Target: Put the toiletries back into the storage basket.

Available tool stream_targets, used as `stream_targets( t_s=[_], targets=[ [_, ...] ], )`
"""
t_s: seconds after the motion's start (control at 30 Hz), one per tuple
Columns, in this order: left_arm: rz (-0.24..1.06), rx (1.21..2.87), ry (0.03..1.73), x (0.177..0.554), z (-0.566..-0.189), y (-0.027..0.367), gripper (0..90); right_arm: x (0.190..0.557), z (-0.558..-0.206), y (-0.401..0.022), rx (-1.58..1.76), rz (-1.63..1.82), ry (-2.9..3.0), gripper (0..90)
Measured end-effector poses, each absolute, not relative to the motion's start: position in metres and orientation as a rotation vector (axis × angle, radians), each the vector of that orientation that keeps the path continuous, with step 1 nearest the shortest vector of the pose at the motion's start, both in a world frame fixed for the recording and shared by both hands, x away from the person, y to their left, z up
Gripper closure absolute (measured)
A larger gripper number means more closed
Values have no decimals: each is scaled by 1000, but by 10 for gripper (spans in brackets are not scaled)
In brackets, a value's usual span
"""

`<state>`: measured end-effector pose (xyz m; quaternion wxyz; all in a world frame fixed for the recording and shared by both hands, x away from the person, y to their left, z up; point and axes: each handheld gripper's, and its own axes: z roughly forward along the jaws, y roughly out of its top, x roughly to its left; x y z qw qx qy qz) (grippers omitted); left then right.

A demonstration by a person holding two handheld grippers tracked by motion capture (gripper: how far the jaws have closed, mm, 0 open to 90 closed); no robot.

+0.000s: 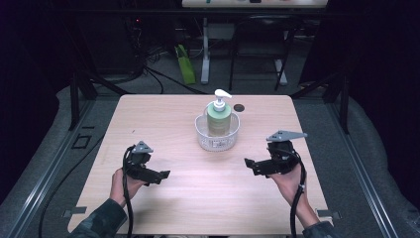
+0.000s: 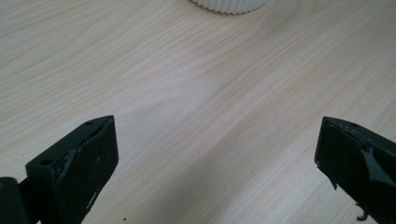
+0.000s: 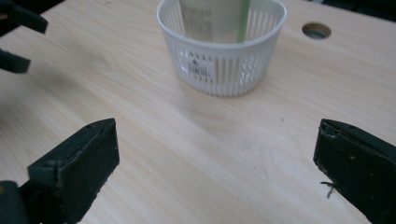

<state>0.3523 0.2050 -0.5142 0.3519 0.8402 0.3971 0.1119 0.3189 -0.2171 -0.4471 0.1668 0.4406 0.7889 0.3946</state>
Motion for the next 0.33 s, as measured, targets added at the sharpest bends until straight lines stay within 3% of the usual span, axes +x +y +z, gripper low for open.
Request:
stream_targets(
  t_s=[0.33],
  targets=[
    [284,2174,1036,353,-517,205,0,303,-472,-233,1332,1063,2250,0]
  ],
)
